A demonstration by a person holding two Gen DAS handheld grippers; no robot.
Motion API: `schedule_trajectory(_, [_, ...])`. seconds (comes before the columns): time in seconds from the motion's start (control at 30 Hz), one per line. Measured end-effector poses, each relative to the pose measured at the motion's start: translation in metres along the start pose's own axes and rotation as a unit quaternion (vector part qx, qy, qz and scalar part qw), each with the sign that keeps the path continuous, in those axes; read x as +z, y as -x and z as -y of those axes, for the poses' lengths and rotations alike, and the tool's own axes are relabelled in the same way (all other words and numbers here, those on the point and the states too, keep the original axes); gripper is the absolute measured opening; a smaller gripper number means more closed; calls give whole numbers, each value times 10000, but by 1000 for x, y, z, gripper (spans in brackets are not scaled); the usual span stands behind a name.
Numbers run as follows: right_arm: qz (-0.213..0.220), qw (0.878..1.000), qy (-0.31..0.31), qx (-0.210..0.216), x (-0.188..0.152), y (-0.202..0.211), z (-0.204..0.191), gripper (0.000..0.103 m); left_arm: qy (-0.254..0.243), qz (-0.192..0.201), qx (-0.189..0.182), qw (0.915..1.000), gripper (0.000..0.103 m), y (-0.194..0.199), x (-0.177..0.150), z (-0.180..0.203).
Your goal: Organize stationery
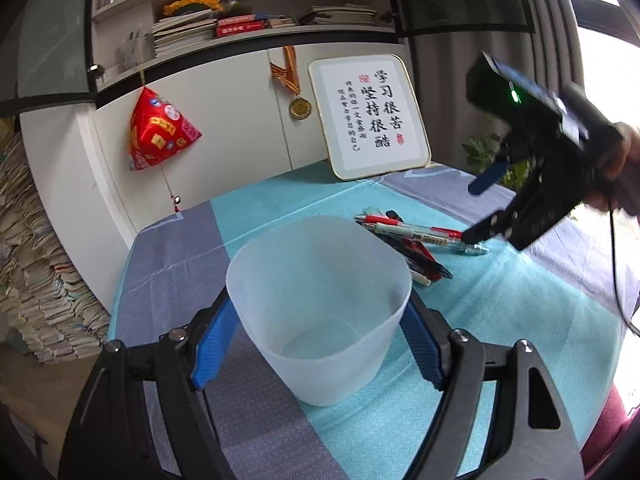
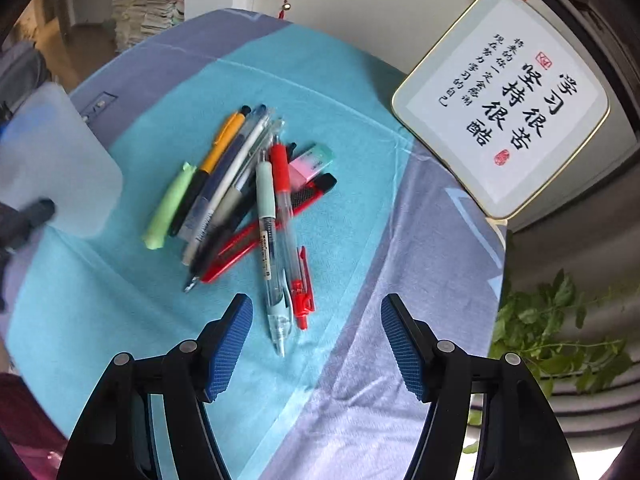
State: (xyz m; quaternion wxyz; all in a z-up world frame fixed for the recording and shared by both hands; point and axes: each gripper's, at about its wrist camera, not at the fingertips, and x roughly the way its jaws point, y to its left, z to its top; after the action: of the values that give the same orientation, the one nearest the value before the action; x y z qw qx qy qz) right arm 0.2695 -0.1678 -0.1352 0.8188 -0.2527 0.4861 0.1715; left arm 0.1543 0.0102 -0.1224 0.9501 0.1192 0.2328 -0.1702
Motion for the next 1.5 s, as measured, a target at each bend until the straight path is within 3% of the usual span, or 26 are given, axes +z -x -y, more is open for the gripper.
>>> schedule_trajectory(0.17, [580,9972,-153,447,-9,-1,3,67,264,118,-51,9996,77,8,3,-8])
schedule_trajectory(0.37, [593,9961,-219,619,-14,-22,1,65,208,125,16,9997,77,5,2,-4])
schedule_trajectory(0.4, [612,9958,-224,638,-16,-26,1,59,179,134,12,9997,77,5,2,-3])
schedule_trajectory(0.43, [714,9937,-320,801,-18,-25,3,40,156,149,-2,9998,77,5,1,-2])
schedule_trajectory(0.47, [715,9908,-450,1059,-18,-26,5,31,142,165,-9,9998,74,5,1,-2])
schedule_trajectory(0.57, [754,9912,-550,940,-19,-22,2,26,99,200,-4,9998,74,5,0,0])
schedule_trajectory(0.6, [848,9898,-631,958,-21,-15,3,19,96,200,0,9998,74,5,0,0])
schedule_trajectory(0.7, [915,9829,-1059,1198,-26,3,9,19,137,182,21,9997,74,4,1,-1])
schedule_trajectory(0.93, [833,9853,-1198,883,-42,28,3,19,317,96,232,9992,74,5,0,1])
schedule_trajectory(1.27, [686,9770,-1720,1056,-89,29,-4,19,331,98,367,9987,74,11,-4,6])
schedule_trajectory(1.4, [903,9782,-1714,749,-71,40,8,19,388,92,386,9985,74,11,-4,5])
schedule_trajectory(1.5, [683,9840,-1503,665,-50,29,8,19,411,87,403,9983,74,11,-3,5])
